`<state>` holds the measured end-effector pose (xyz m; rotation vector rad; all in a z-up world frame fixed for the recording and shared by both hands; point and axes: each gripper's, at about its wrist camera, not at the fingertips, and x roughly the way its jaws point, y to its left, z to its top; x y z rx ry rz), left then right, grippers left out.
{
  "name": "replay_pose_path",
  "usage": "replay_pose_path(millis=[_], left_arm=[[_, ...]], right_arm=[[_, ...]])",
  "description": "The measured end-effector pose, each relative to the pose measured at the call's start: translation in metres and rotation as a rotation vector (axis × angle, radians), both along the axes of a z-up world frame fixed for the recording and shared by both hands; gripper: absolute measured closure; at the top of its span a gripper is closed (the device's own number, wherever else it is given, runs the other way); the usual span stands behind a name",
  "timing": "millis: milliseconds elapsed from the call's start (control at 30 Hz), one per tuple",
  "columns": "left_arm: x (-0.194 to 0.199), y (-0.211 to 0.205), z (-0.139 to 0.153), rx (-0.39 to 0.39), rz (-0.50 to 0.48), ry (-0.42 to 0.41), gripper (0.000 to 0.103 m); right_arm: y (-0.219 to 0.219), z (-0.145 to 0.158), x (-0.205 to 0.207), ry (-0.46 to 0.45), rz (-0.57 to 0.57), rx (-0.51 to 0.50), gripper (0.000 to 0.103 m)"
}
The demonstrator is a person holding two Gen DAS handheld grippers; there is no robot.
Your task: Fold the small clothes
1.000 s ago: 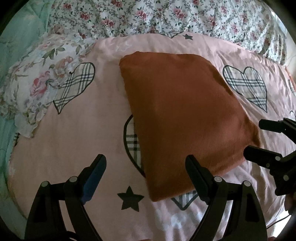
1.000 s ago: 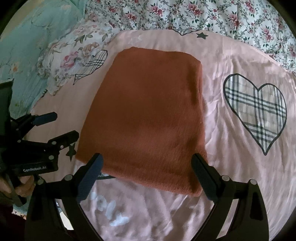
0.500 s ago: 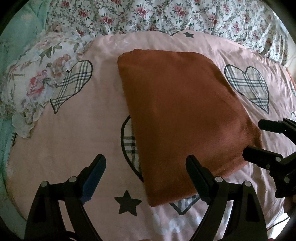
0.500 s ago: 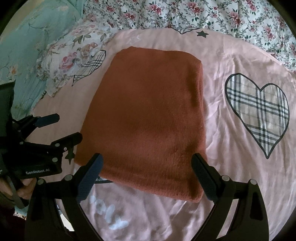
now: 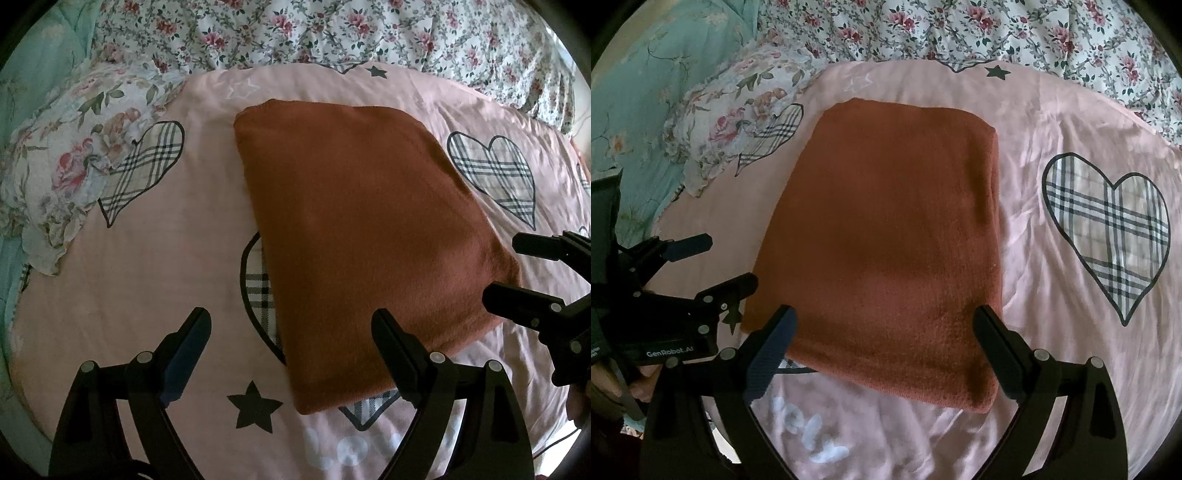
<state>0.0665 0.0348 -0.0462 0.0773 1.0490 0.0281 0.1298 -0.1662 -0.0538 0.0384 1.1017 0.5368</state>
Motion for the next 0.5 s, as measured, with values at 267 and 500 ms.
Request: replay_pose_path(millis=[267,500], left_arm=[[-0.0002,-0.0004,0.0004,-0.009,0.003,-0.002,0.013],[0.0011,-0.0013,0.0017,-0.011,0.001,-0.005,0.013]], right_arm=[[0.0000,0.0010,0.0023,0.000,0.003,0.002,0.007],[0.0002,0.0009,0.0022,-0.001,0.001,0.002,0.007]])
